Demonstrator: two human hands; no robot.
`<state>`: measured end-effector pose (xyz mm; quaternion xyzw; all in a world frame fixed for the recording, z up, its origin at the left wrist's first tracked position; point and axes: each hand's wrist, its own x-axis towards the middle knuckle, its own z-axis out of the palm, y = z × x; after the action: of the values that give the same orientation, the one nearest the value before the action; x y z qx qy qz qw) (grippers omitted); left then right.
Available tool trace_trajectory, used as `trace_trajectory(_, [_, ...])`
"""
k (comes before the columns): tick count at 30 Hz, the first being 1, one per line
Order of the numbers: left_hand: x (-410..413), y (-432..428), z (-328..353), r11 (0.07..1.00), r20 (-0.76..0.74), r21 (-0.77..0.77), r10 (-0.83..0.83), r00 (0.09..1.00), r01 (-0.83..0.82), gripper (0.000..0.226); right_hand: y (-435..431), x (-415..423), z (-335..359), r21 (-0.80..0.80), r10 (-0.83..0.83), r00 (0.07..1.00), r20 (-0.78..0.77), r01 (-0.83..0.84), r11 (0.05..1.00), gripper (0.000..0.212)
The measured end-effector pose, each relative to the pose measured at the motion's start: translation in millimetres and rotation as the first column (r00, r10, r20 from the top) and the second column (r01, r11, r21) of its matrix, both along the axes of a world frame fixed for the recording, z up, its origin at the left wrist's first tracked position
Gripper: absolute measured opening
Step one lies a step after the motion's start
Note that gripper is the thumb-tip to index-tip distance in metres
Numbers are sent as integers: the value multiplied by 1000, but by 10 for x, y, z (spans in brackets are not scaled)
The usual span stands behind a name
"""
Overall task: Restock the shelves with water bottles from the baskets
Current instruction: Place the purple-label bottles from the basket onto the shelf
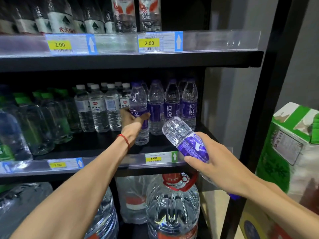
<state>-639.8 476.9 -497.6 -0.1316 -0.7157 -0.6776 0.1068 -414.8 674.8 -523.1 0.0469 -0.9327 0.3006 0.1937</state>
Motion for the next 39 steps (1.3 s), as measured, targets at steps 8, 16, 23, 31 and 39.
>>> trace_trajectory(8, [-88, 66, -41, 997, -68, -73, 20, 998, -25, 72, 53, -56, -76, 18, 12, 1000, 14, -12, 1000, 55])
trace_trajectory(16, [472, -291, 149, 954, -151, -235, 153, 977, -186, 42, -47, 64, 40, 182, 12, 999, 46, -20, 983, 53])
trace_trajectory(23, [1453, -503, 699, 398, 9, -858, -618, 786, 323, 110, -130, 341, 317, 502, 75, 993, 89, -110, 858, 75])
trace_trajectory(31, [1744, -209, 408, 187, 105, -947, -589, 801, 262, 53, -93, 419, 440, 632, 180, 983, -38, -116, 767, 76])
trace_trajectory(39, [1829, -372, -97, 693, 79, -590, -462, 884, 415, 63, -268, 549, 35, -48, -107, 803, -586, 98, 994, 38])
